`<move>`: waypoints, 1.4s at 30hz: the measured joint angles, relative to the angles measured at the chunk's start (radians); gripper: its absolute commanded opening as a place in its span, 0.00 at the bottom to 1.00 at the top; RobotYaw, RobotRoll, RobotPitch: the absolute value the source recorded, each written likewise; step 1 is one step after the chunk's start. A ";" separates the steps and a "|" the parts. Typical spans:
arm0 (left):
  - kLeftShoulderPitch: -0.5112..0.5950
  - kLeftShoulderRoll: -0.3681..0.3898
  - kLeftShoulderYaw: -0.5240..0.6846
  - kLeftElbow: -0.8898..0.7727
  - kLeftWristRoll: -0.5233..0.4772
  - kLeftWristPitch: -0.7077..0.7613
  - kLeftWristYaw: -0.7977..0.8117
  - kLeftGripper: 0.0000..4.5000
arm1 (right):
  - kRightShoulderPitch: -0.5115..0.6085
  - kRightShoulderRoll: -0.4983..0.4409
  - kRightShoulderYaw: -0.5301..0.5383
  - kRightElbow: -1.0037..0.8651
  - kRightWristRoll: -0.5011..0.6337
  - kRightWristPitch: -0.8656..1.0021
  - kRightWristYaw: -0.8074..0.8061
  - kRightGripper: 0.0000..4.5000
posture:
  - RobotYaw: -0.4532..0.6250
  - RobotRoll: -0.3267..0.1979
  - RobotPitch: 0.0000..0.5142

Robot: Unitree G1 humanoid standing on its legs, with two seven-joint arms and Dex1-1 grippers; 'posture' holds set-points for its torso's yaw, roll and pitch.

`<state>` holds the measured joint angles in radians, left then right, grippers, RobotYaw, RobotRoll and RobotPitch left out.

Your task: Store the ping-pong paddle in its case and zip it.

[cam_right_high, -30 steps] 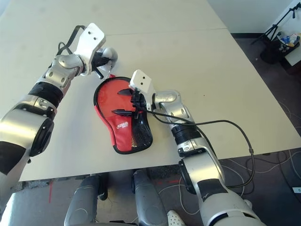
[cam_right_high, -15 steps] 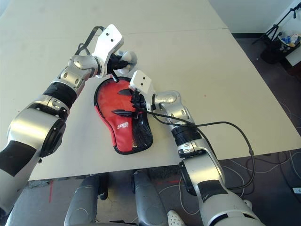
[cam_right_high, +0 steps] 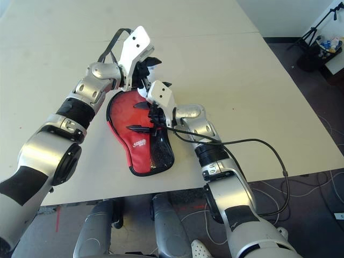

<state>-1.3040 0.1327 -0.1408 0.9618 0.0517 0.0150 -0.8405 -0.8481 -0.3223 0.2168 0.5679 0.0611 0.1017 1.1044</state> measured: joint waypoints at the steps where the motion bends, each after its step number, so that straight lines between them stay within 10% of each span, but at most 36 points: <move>1: 0.001 0.001 0.000 -0.002 0.000 0.003 0.000 0.99 | 0.000 0.000 0.000 0.001 0.000 0.000 0.000 1.00 | 0.37 0.62 0.58; 24: -0.008 0.191 0.037 -0.012 -0.003 0.009 0.019 0.99 | 0.000 0.006 0.001 0.004 0.000 -0.002 -0.002 1.00 | 0.39 0.62 0.59; 42: 0.296 0.386 0.039 -0.337 -0.034 0.060 -0.104 0.99 | -0.007 0.009 0.003 0.013 0.000 -0.009 -0.001 1.00 | 0.40 0.62 0.58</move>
<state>-1.0075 0.5190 -0.1019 0.6245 0.0177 0.0746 -0.9441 -0.8550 -0.3134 0.2196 0.5811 0.0610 0.0929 1.1035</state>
